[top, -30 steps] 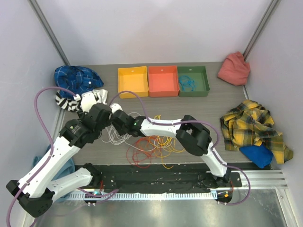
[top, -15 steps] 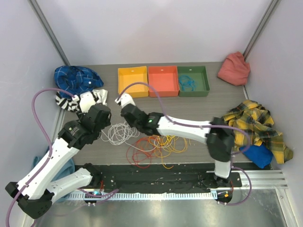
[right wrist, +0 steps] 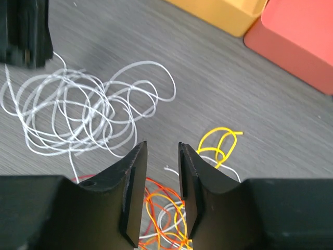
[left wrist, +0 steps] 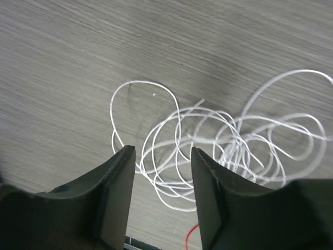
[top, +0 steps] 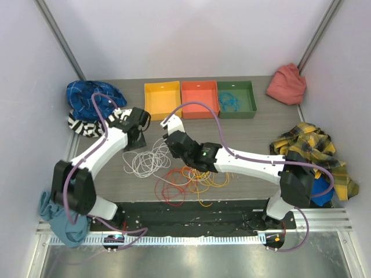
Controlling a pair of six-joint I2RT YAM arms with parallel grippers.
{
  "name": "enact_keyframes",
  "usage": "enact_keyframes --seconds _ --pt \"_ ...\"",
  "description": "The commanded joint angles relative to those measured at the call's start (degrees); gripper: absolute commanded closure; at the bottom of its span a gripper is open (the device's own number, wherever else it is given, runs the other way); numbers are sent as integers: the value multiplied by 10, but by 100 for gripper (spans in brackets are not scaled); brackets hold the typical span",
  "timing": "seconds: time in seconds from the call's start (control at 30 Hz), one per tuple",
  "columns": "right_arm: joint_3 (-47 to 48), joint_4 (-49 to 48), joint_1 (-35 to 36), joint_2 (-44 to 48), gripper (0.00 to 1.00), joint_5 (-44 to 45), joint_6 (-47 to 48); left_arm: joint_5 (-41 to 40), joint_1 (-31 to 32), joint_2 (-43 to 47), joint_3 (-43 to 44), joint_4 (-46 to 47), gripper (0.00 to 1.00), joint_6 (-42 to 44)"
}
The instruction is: Untangle the cables
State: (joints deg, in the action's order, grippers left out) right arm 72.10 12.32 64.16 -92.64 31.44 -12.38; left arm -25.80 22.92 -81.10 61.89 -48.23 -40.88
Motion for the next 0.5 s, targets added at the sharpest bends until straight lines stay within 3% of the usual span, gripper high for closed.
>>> enact_keyframes --seconds 0.0,0.23,0.47 --pt "-28 -27 0 59 63 18 -14 79 -57 -62 45 33 53 42" --pt "-63 -40 -4 90 63 11 -10 105 -58 -88 30 48 44 41" --pt "-98 -60 -8 101 63 -9 -25 45 -60 -35 -17 39 36 23"
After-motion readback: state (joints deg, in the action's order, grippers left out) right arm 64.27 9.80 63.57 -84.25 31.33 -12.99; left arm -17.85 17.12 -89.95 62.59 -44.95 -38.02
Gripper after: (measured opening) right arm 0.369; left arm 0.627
